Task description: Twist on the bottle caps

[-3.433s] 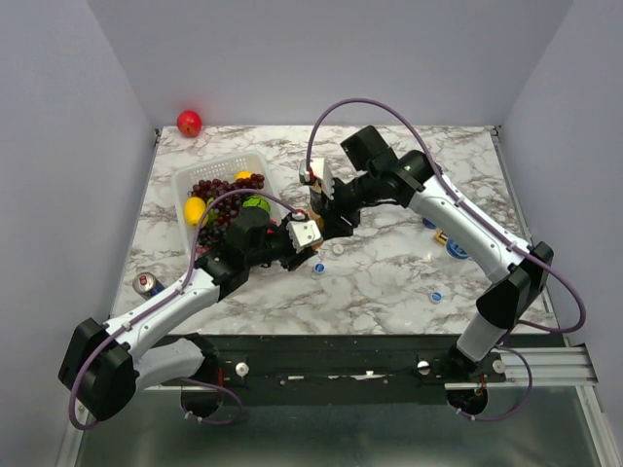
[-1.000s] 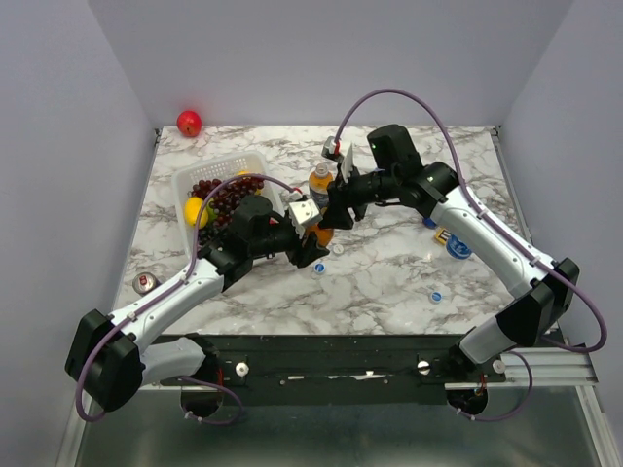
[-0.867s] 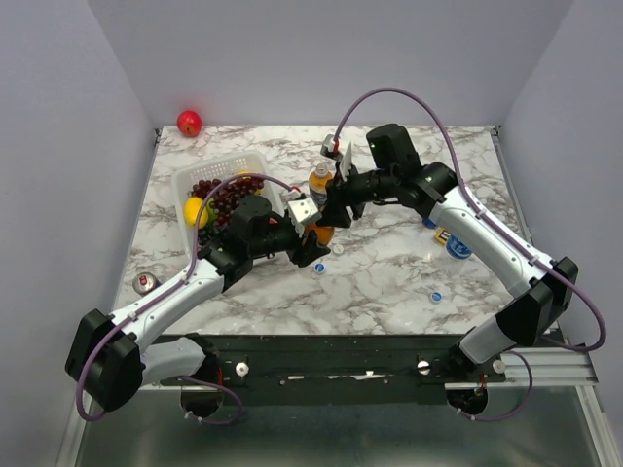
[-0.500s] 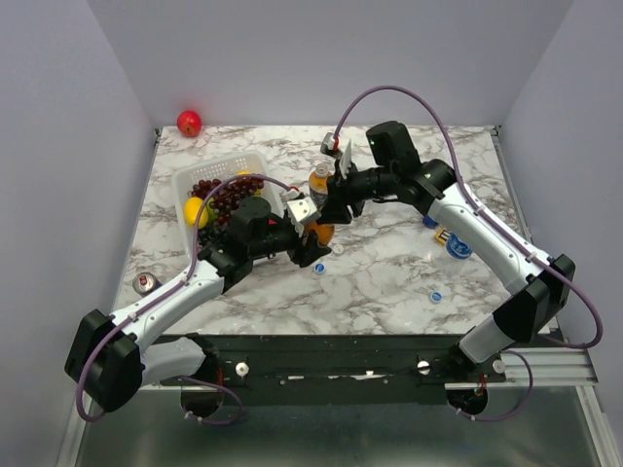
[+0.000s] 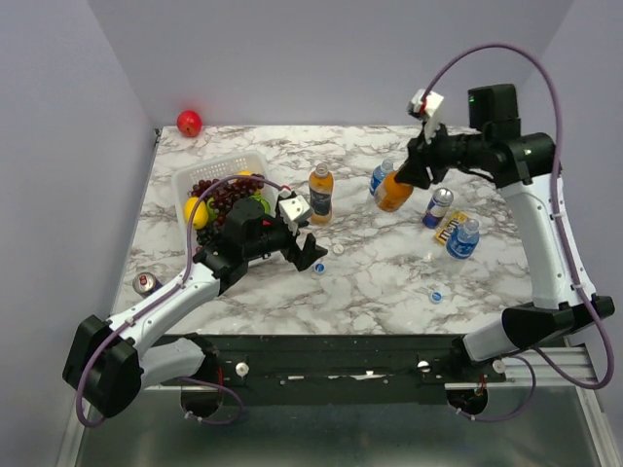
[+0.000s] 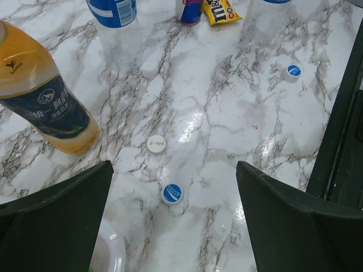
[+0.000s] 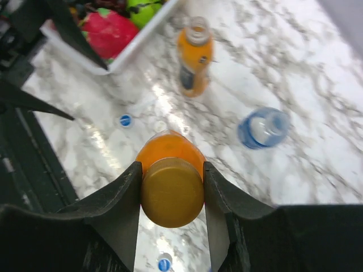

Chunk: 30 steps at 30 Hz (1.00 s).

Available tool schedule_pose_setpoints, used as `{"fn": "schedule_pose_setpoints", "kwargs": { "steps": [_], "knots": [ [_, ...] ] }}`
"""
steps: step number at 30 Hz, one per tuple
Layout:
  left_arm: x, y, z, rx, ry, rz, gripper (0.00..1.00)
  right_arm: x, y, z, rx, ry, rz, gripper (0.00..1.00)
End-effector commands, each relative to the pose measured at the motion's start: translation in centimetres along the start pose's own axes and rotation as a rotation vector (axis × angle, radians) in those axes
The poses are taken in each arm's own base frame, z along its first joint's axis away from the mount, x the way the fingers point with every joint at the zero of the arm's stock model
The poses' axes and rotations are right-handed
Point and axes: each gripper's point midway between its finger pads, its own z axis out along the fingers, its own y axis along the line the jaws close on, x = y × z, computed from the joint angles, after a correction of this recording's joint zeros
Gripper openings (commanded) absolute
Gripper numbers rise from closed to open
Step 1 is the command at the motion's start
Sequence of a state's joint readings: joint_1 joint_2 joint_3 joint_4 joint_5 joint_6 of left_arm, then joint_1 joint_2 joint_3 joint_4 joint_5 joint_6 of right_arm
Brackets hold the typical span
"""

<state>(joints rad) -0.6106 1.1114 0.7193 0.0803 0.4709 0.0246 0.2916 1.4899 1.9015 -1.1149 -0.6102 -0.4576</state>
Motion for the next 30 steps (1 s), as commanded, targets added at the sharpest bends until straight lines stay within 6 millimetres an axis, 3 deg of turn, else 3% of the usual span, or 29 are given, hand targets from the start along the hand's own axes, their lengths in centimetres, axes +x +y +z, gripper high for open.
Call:
{"fn": "schedule_pose_setpoints", "kwargs": {
  "steps": [1,2,3,6,11,12,13,15,16,17,19,20,22,23,26,30],
  "knots": [
    [-1.1,-0.4,0.3,0.048,-0.014,0.034,0.99,2.7,-7.4,-5.0,0.263,0.082,0.084,0.21],
    [-1.4,-0.4,0.5,0.053,-0.015,0.035,0.99,2.8,-9.4,-6.3,0.349,0.085,0.103,0.20],
    [-1.6,-0.3,0.7,0.056,-0.015,0.036,0.99,4.0,-12.1,-8.0,0.443,0.095,0.168,0.20],
    [-2.2,-0.2,1.0,0.061,-0.022,0.042,0.99,7.1,-16.8,-10.2,0.602,0.146,0.252,0.20],
    [-2.1,-0.1,1.2,0.062,-0.009,0.039,0.99,11.3,-20.0,-11.3,0.675,0.135,0.400,0.21],
    [-1.9,-0.1,1.1,0.063,-0.001,0.038,0.99,11.9,-20.3,-11.5,0.691,0.133,0.422,0.21],
    [-1.8,-0.1,1.1,0.059,0.005,0.033,0.99,14.0,-20.3,-11.1,0.695,0.158,0.461,0.21],
    [-1.4,-0.1,1.1,0.060,0.021,0.024,0.99,14.7,-21.0,-11.6,0.750,0.148,0.450,0.21],
    [-1.3,-0.2,1.1,0.062,0.026,0.023,0.99,16.7,-20.7,-10.8,0.746,0.187,0.474,0.21],
    [-1.3,-0.2,1.1,0.064,0.030,0.021,0.99,17.3,-21.1,-11.2,0.783,0.199,0.467,0.20],
    [-1.0,-0.2,1.1,0.067,0.040,0.016,0.99,18.2,-20.4,-11.2,0.785,0.211,0.458,0.19],
    [-1.0,-0.2,1.2,0.068,0.040,0.019,0.99,19.7,-19.9,-10.6,0.777,0.238,0.467,0.19],
    [-1.0,-0.1,1.3,0.068,0.040,0.019,0.99,20.0,-19.0,-11.3,0.806,0.236,0.436,0.19],
    [-0.9,0.0,1.5,0.067,0.043,0.018,0.99,21.8,-18.5,-10.9,0.813,0.266,0.448,0.19],
    [-1.0,0.2,1.7,0.062,0.041,0.019,0.99,22.9,-17.7,-12.0,0.858,0.254,0.458,0.19],
    [-1.1,0.3,1.9,0.066,0.044,0.016,0.99,25.8,-17.0,-13.0,0.889,0.260,0.534,0.19]
  ]
}}
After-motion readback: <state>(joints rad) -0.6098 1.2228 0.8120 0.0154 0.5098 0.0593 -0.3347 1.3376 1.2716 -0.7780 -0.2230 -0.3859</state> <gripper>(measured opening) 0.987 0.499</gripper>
